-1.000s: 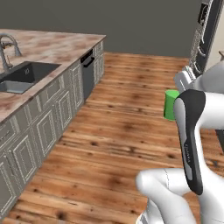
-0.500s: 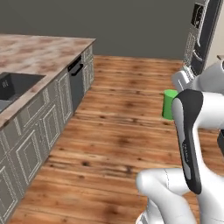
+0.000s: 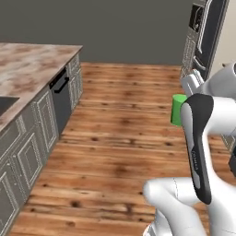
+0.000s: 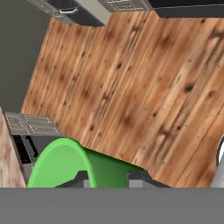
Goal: There is a tray on the dining counter. Grab the cup, mug, and pitcher and place them on the tray. The pitcher may be placed next to the tray if it cannot fit the tray.
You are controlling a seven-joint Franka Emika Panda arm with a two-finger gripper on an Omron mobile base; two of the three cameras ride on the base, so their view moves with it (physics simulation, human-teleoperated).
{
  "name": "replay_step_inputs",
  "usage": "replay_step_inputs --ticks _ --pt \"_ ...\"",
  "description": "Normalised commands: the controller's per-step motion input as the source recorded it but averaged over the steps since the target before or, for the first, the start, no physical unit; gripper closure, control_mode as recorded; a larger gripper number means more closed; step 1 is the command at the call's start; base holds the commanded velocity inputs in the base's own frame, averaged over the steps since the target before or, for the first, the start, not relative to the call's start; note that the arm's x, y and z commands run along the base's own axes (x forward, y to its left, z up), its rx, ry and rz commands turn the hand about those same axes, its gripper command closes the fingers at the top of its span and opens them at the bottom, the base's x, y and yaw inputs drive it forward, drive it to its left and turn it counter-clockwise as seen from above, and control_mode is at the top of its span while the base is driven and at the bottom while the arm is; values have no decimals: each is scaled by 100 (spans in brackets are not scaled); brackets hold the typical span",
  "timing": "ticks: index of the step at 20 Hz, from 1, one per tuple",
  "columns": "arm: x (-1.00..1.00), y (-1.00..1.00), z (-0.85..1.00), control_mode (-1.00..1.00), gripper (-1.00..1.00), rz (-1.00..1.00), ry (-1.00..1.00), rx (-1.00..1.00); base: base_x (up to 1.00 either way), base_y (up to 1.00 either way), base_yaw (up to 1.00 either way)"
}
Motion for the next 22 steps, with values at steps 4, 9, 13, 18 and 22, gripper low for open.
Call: replay_step_inputs --ticks 4,9,13,18,22 --pt "0 0 0 100 100 0 0 0 100 -7 -10" --pt "0 0 0 100 100 0 0 0 100 -5 -9" --pt "0 0 0 100 100 0 0 0 100 -7 -9" --pt "0 0 0 100 100 0 0 0 100 0 -9" --pt "0 0 0 100 100 0 0 0 100 0 -7"
